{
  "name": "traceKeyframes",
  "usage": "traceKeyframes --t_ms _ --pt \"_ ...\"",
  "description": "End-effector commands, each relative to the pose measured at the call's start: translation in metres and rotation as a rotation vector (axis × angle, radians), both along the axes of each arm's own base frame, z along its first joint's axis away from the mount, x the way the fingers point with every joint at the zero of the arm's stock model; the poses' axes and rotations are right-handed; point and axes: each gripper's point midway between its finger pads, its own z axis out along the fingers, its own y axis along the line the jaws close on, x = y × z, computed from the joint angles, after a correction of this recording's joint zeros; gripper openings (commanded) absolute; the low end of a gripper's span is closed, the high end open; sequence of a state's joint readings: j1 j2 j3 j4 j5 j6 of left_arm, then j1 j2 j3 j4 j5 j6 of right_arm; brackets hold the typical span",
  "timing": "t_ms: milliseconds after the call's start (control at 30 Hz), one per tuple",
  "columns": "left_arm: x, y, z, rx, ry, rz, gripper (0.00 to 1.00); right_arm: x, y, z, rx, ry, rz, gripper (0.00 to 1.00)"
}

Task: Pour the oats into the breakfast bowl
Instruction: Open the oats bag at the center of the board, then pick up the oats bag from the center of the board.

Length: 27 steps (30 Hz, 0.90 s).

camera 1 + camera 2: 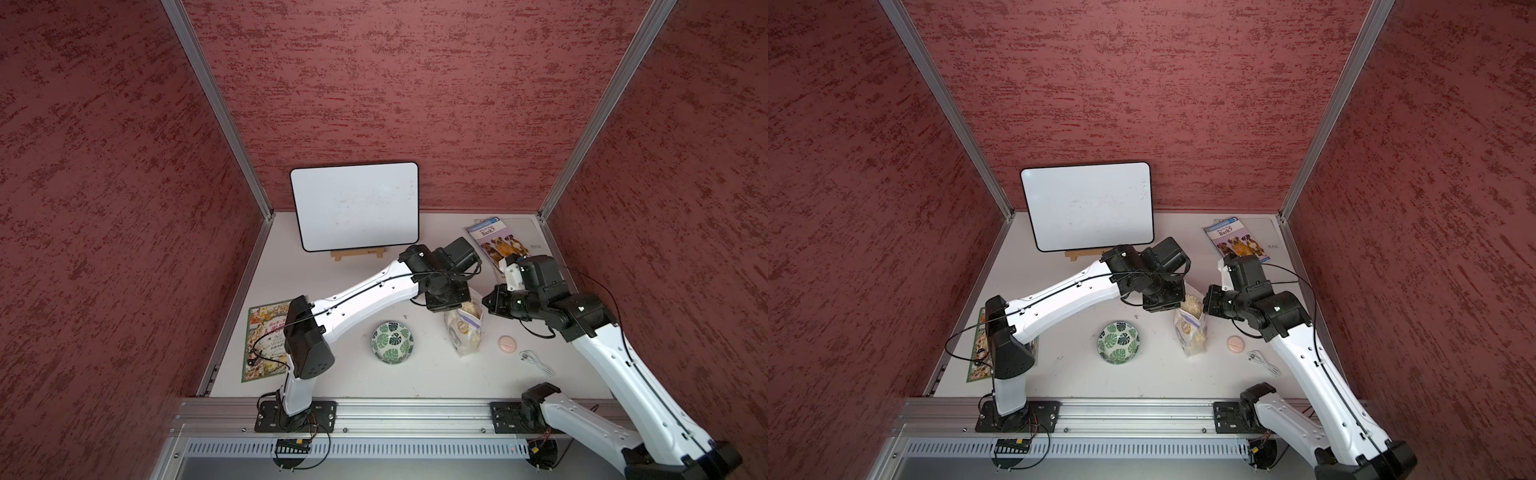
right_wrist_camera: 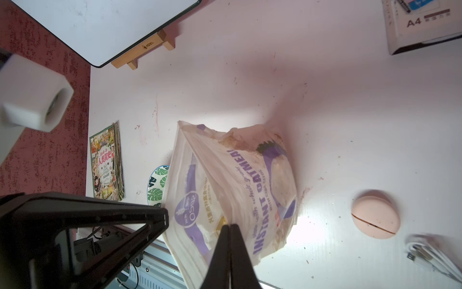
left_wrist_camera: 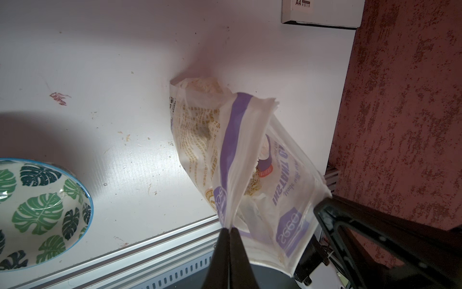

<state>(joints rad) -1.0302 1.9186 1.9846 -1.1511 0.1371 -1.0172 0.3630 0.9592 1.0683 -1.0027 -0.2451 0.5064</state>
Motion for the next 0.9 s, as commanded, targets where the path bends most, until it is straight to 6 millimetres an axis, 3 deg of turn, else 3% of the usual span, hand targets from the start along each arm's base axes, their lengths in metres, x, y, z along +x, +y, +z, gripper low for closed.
traceKeyframes --t_ms 0,33,100,200,433,600,733,867 --pt "0.0 -0.007 0.02 -0.059 -0.002 -0.014 0.0 0.014 0.017 0.039 0.09 -0.14 0.056 0.0" --pt "0.001 -0.011 0.02 -0.067 0.0 -0.023 0.03 0.012 0.019 0.039 0.102 -0.141 0.067 0.0" --pt "0.004 -0.018 0.021 -0.08 -0.003 -0.036 0.18 0.01 0.023 0.04 0.125 -0.147 0.083 0.0" --pt "0.008 -0.025 0.019 -0.075 -0.001 -0.059 0.29 0.006 0.026 0.042 0.151 -0.157 0.091 0.0" --pt "0.018 -0.012 0.015 0.025 -0.048 -0.06 0.36 0.0 0.024 0.034 0.166 -0.141 0.067 0.0" --pt "0.024 0.007 0.027 0.06 -0.1 -0.04 0.42 0.001 0.022 0.031 0.162 -0.136 0.057 0.0" --pt "0.025 0.009 0.039 0.034 -0.122 -0.032 0.45 0.003 0.024 0.03 0.163 -0.133 0.06 0.0" --pt "0.023 0.008 0.027 0.058 -0.097 -0.037 0.47 0.005 0.026 0.031 0.168 -0.136 0.062 0.0"
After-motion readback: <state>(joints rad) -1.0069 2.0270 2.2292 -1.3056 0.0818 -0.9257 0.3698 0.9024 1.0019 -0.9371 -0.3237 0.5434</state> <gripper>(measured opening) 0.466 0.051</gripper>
